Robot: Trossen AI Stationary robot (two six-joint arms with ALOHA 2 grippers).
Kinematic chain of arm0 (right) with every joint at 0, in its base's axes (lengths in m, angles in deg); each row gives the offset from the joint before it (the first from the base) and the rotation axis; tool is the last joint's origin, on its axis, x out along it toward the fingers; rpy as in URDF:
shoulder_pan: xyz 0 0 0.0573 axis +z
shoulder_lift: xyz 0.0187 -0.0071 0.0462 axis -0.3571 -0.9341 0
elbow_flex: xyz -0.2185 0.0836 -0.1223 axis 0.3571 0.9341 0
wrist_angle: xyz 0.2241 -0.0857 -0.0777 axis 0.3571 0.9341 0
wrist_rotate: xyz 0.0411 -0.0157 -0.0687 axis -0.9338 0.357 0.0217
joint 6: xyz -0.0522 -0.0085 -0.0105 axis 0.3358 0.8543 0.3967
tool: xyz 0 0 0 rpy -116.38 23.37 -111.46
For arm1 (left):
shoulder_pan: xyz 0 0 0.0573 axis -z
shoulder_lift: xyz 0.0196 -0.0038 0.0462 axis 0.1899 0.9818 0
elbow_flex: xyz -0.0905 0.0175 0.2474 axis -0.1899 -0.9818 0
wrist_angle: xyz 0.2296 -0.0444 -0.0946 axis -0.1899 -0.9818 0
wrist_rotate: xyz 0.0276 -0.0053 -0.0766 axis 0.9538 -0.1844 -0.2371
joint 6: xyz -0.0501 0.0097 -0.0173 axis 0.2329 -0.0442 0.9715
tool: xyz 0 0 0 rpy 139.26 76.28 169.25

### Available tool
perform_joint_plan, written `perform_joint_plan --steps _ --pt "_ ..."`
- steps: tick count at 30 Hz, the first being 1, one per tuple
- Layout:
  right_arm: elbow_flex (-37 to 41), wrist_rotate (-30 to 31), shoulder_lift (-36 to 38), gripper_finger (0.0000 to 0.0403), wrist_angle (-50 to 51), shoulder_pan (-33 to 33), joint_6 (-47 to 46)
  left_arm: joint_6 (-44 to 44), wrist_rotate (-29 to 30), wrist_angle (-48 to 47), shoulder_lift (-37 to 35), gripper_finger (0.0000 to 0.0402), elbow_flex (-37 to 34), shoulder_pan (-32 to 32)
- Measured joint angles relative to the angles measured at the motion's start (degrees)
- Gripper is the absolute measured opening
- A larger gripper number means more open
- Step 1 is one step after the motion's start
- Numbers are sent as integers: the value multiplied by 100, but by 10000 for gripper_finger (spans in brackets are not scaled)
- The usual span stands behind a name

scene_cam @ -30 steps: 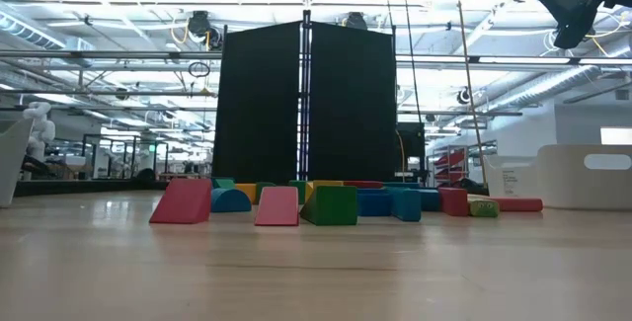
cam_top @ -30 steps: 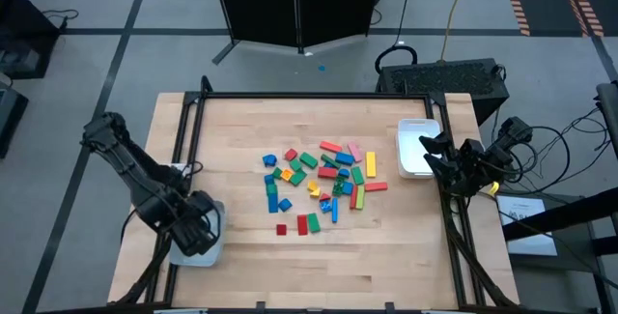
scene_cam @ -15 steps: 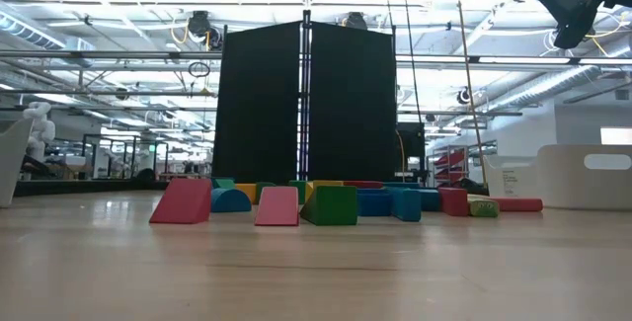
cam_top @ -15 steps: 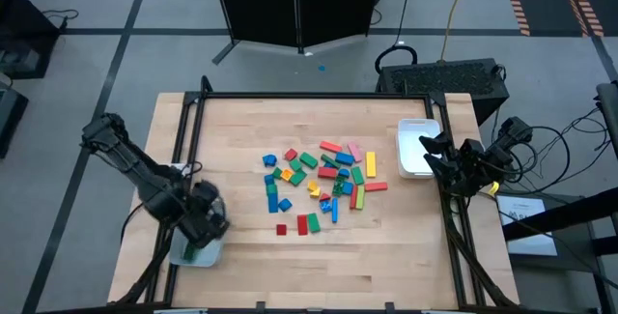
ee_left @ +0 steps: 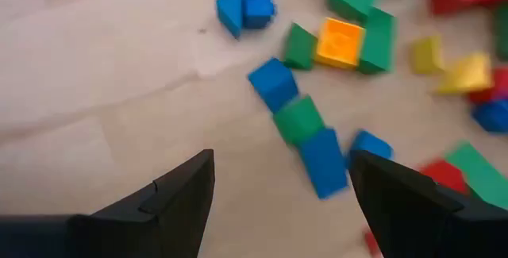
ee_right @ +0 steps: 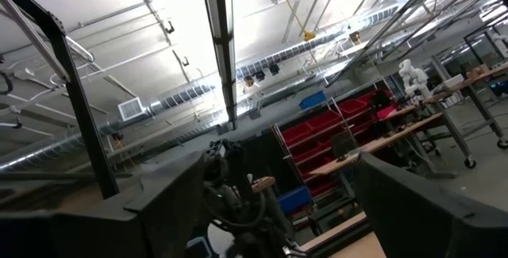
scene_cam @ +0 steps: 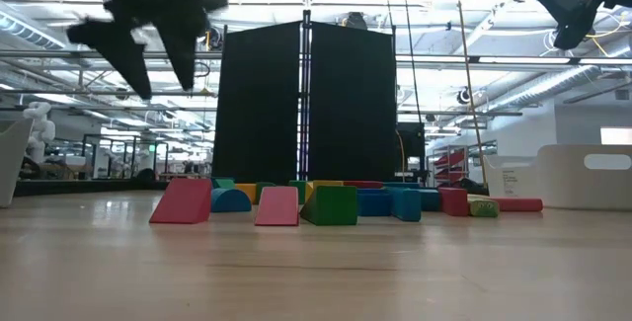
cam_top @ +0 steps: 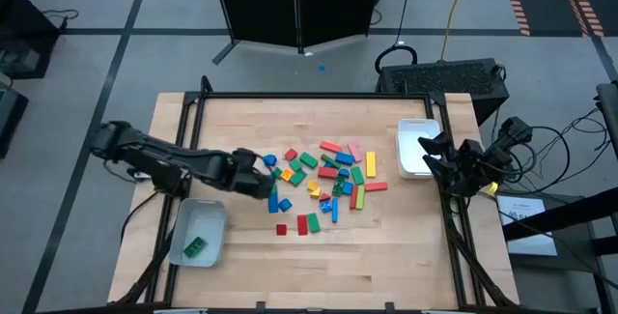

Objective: Sort blocks by size
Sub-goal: Put the blue block into the gray bin

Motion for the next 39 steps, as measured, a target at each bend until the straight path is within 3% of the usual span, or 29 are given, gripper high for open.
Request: perform_joint_plan --steps 8,14,25,39 --pt "2 -1 2 313 113 -1 -159 177 -774 1107 1031 287 0 -114" --pt "2 -1 0 313 146 0 -159 343 -809 1380 1505 287 0 -79" --pt "2 -1 0 313 142 0 -159 932 -369 1693 1639 287 7 -83" --pt "2 2 -1 313 177 -1 -159 1535 -528 1850 2137 275 21 71"
